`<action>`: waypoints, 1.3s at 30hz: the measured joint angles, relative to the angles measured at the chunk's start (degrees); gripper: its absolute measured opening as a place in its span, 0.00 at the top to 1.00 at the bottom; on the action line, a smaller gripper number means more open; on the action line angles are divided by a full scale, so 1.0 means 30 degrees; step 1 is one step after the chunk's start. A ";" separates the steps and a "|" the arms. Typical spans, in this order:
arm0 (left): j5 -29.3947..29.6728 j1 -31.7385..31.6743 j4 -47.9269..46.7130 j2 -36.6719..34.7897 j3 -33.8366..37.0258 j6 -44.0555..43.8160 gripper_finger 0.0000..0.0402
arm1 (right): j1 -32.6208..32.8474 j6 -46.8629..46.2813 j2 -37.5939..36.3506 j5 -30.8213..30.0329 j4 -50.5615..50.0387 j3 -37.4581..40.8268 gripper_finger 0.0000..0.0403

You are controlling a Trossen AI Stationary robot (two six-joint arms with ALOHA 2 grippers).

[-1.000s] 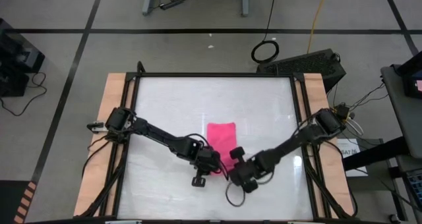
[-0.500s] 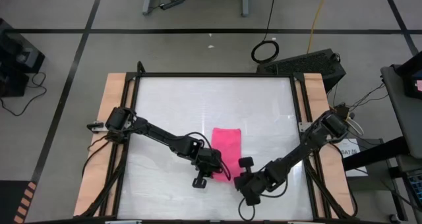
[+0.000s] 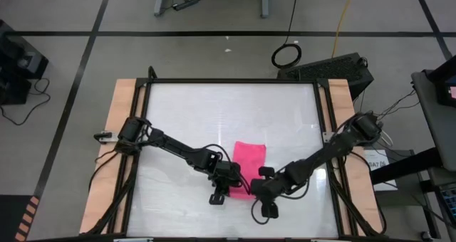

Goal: Roll towel
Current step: Roll the pink towel

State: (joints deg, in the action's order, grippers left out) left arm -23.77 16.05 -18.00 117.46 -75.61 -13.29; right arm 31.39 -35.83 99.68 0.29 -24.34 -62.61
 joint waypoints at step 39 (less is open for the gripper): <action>-0.1435 -0.0856 -0.0870 0.0724 0.0016 -0.1948 0.99 | -0.0320 0.4585 -0.1300 0.0630 -0.0856 0.1071 0.57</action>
State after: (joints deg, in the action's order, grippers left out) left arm -28.08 13.48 -20.61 119.63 -75.56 -19.14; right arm 30.43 -22.07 95.78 2.18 -26.91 -59.40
